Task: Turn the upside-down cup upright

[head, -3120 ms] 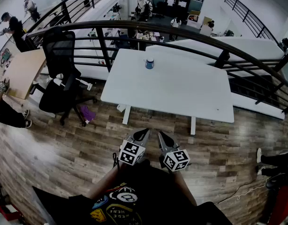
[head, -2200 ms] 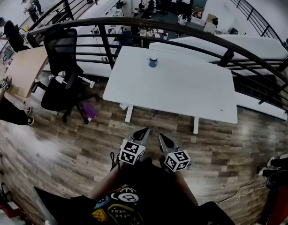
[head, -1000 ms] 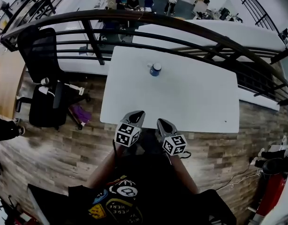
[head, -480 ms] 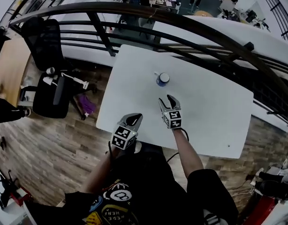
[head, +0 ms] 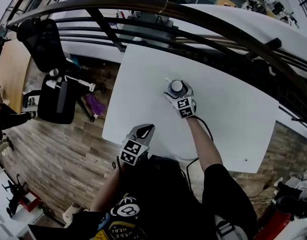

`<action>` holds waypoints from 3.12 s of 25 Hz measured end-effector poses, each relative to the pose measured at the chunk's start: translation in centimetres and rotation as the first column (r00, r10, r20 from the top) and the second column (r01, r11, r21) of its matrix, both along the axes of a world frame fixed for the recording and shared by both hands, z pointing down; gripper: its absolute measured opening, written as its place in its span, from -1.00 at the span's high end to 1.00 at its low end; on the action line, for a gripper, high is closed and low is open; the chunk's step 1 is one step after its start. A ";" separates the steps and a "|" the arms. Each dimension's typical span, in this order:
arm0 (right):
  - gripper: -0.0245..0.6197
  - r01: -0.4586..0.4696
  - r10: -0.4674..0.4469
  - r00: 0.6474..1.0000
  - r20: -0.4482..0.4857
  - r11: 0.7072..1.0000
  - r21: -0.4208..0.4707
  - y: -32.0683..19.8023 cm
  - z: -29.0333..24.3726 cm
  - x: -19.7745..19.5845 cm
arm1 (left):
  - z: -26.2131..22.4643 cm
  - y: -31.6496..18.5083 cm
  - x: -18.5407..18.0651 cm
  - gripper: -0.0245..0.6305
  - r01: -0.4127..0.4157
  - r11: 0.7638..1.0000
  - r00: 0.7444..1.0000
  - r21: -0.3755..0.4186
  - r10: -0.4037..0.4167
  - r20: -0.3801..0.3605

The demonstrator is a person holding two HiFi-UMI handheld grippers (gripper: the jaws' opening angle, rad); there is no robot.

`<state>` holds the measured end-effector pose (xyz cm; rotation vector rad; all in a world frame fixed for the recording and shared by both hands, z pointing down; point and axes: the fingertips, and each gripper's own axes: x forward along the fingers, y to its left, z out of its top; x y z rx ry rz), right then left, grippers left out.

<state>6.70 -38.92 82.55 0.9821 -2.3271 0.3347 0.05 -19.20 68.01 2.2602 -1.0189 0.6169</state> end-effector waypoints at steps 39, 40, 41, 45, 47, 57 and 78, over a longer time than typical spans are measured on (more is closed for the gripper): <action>-0.28 0.406 -0.406 0.913 -0.026 0.914 -0.016 16.9 -20.2 0.1 | -8.2 -4.7 5.4 -0.06 -0.282 0.891 0.750 -0.355 -0.025 -0.661; -0.27 0.353 -0.352 0.934 0.062 0.935 -0.017 17.0 -20.7 0.5 | -8.5 -4.7 5.0 -0.06 -0.274 0.892 0.728 -0.360 -0.052 -0.684; -0.25 0.295 -0.287 0.944 0.164 0.955 -0.026 16.9 -21.2 0.9 | -8.6 -4.8 4.5 -0.06 -0.264 0.893 0.710 -0.364 -0.075 -0.700; 0.02 0.174 -0.034 0.774 0.633 0.972 -0.160 16.6 -24.2 2.0 | -8.5 -5.7 3.0 -0.06 -0.226 0.900 0.676 -0.373 -0.131 -0.725; 0.13 0.223 0.034 0.643 0.765 0.947 -0.230 16.8 -25.5 1.4 | -9.2 -5.7 3.3 -0.06 -0.237 0.904 0.657 -0.357 -0.121 -0.744; 0.81 0.230 0.090 0.533 0.841 0.942 -0.246 15.0 -25.9 0.2 | -7.9 -6.7 2.4 -0.02 -0.229 0.966 0.776 -0.122 0.105 -0.622; 0.78 0.461 -0.642 0.513 -0.569 0.766 -0.449 2.1 -3.5 -1.8 | -0.8 -2.1 -0.1 0.91 -0.078 0.974 0.950 -0.214 0.007 -0.313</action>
